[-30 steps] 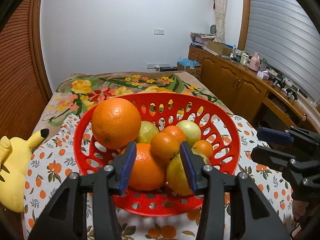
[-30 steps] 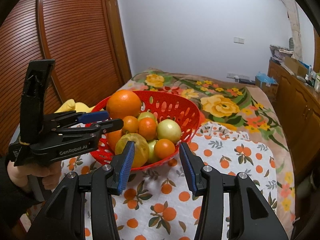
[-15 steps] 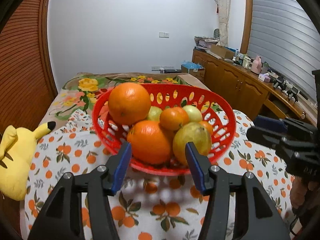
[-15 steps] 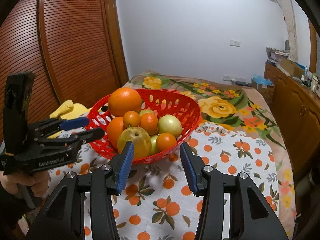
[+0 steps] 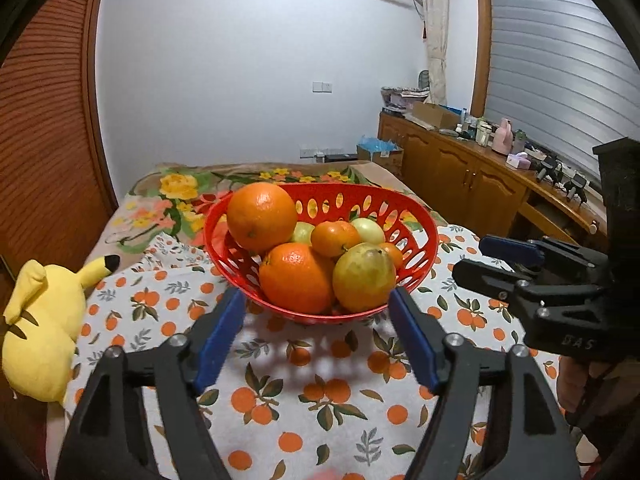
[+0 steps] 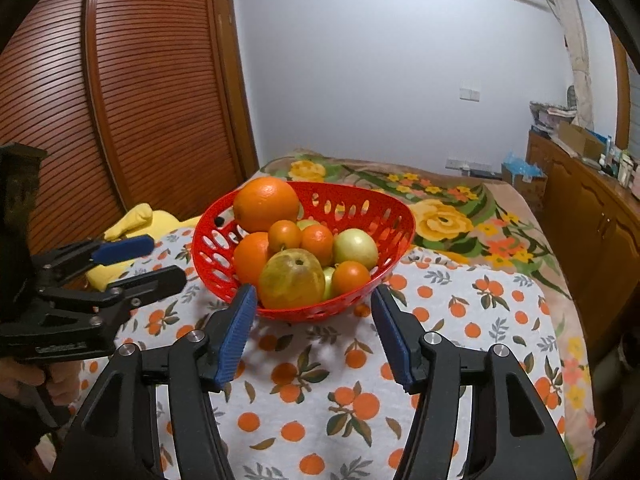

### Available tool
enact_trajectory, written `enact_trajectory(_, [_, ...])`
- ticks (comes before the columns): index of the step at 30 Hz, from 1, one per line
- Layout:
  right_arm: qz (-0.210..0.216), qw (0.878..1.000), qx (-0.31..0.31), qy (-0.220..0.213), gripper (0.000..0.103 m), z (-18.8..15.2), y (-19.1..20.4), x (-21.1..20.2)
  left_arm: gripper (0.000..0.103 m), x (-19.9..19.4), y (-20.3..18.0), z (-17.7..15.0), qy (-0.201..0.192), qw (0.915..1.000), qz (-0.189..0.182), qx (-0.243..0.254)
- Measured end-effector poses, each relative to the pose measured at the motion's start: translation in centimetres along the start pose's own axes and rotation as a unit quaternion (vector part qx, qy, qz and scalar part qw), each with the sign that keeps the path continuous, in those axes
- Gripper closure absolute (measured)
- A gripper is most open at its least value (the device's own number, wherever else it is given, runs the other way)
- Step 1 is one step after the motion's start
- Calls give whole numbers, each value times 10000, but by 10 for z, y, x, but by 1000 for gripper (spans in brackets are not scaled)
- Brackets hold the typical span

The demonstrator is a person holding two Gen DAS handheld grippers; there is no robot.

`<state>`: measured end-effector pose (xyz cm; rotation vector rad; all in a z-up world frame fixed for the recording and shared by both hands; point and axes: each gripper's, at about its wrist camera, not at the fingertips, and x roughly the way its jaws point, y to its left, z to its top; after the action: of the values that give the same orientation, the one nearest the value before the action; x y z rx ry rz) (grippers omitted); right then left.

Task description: Organize fruits

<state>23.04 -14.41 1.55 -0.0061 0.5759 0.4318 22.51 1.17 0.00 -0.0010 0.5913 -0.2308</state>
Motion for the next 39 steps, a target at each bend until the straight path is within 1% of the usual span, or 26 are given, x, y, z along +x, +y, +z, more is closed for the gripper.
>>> enact_trajectory(5, [-94,9999,29,-111,31,-2,1,-7,25,-16,-6,1,-119,9998,137,28])
enact_trajectory(7, [-131,9998,55,-160,26,-3,2,-12,25,-22,-8,0,-154,9998,97,16])
enact_trajectory(9, [-176,9996,67,-195,24,-3,2,-15,25,-27,-10,0,-190,9998,42,22])
enact_trajectory(12, [-227,9994,85,-232,16,-5,1,-19,24,-34,-13,-1,-236,9997,-9,20])
enact_trajectory(14, [-257,9992,120,-267,15,-6,1,-23,23,-39,-16,-2,-266,9996,23,30])
enact_trajectory(15, [-289,9991,128,-275,14,-7,1,-25,17,-41,-17,-3,-253,9997,40,38])
enact_trajectory(17, [-333,9989,135,-301,14,-8,2,-28,14,-44,-19,-5,-236,9997,67,50])
enact_trajectory(20, [-378,9986,128,-352,13,-10,4,-34,14,-54,-23,-8,-347,9993,136,28])
enact_trajectory(24, [-404,9982,120,-416,11,-12,7,-42,13,-62,-25,-12,-397,9990,181,22])
enact_trajectory(35, [-525,9967,97,-619,10,-23,17,-70,13,-83,-28,-25,-427,9983,398,-32])
enact_trajectory(39, [-604,9956,110,-701,10,-30,20,-81,13,-87,-25,-31,-401,9979,486,-132])
